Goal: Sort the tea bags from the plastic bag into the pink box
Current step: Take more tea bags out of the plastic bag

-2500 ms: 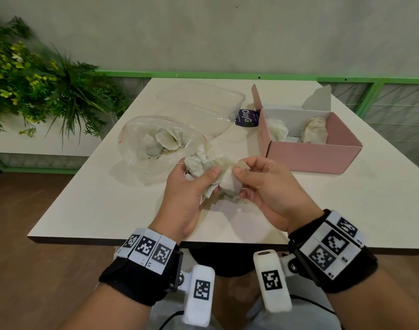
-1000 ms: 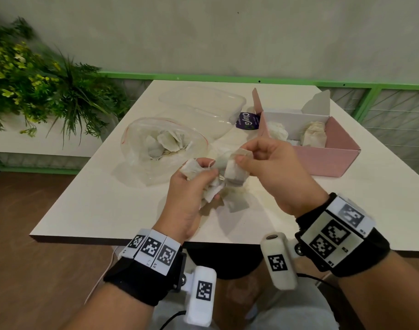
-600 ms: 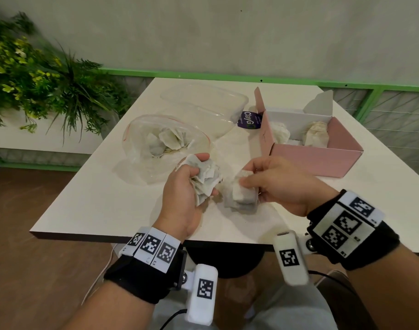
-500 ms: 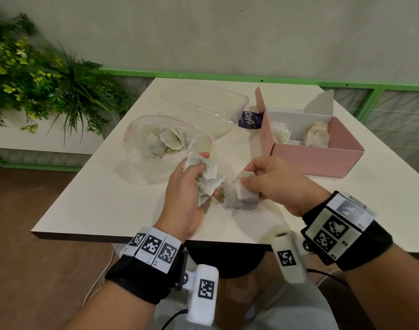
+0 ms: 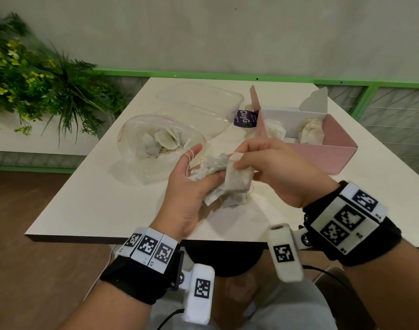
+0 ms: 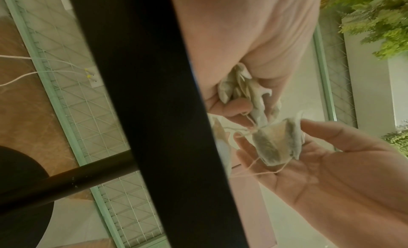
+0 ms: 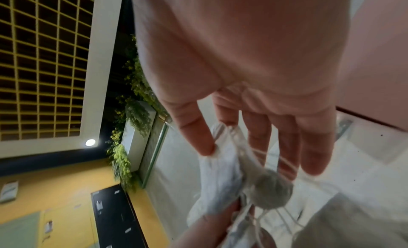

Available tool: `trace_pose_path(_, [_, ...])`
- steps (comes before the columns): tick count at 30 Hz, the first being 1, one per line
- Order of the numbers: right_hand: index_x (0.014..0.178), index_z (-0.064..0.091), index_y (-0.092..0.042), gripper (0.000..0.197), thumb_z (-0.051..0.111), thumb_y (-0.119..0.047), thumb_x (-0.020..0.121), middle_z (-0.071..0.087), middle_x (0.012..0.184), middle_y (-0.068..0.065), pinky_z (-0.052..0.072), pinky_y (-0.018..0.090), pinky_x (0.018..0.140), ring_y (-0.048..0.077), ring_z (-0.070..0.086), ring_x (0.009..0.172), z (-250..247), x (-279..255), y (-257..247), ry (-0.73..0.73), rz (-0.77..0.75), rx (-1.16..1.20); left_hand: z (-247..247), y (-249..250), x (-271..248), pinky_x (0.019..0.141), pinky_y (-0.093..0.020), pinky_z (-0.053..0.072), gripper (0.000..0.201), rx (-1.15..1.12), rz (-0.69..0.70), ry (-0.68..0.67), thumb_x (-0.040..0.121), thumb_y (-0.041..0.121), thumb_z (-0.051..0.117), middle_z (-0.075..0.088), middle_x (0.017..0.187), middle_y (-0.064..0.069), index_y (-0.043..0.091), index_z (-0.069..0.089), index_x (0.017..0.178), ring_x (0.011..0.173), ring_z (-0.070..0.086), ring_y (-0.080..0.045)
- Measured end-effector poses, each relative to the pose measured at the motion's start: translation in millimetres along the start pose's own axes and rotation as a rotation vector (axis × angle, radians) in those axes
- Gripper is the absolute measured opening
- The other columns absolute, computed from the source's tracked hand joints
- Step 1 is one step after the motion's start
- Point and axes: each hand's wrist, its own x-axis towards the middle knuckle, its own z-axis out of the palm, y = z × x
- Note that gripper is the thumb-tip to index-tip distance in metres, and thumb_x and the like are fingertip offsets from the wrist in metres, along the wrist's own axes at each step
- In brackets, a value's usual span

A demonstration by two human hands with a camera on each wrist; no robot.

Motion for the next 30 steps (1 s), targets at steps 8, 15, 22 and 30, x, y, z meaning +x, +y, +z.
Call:
trace_pose_path(8, [0.092, 0.067, 0.003, 0.005, 0.064, 0.005, 0.089, 0.068, 0.089, 0.019, 0.049, 0.039, 0.072, 0.028, 0.062, 0.080, 2.6, 6.8, 7.9, -0.011, 0.045, -0.045, 1.6, 0.1, -4.1, 0.085, -0.042, 0.061, 0.100, 0.112, 0.062, -0.137, 0.075, -0.004, 0.081, 0.074, 0.124, -0.007, 0.033, 0.035, 0.156, 0.114, 0.072, -0.027])
trace_pose_path(15, [0.093, 0.066, 0.007, 0.005, 0.067, 0.003, 0.090, 0.063, 0.087, 0.020, 0.050, 0.033, 0.063, 0.029, 0.057, 0.076, -1.9, 10.5, 11.9, 0.101, 0.013, -0.037, -2.6, 3.2, 0.2, 0.064, -0.036, 0.056, 0.059, 0.004, -0.030, -0.037, 0.091, -0.008, 0.057, 0.071, 0.121, -0.012, 0.030, 0.057, 0.136, 0.087, 0.073, -0.025])
trace_pose_path(22, [0.090, 0.067, 0.000, 0.003, 0.067, 0.003, 0.088, 0.064, 0.081, 0.015, 0.048, 0.033, 0.067, 0.025, 0.058, 0.072, -15.4, 13.0, 20.9, 0.101, 0.094, -0.103, -8.9, 7.1, 5.1, 0.056, -0.028, 0.055, 0.060, -0.088, -0.008, 0.088, 0.081, -0.016, 0.036, 0.072, 0.107, -0.009, 0.018, 0.059, 0.124, 0.078, 0.071, -0.023])
trace_pose_path(30, [0.083, 0.072, -0.012, 0.006, 0.069, -0.013, 0.088, 0.070, 0.077, 0.010, 0.051, 0.036, 0.064, 0.015, 0.060, 0.065, 0.4, 10.8, 32.1, 0.027, -0.026, -0.475, -6.2, 3.9, 4.3, 0.068, -0.030, 0.060, 0.051, -0.080, 0.035, 0.115, 0.092, -0.010, 0.063, 0.069, 0.125, -0.019, 0.019, 0.058, 0.134, 0.096, 0.077, -0.034])
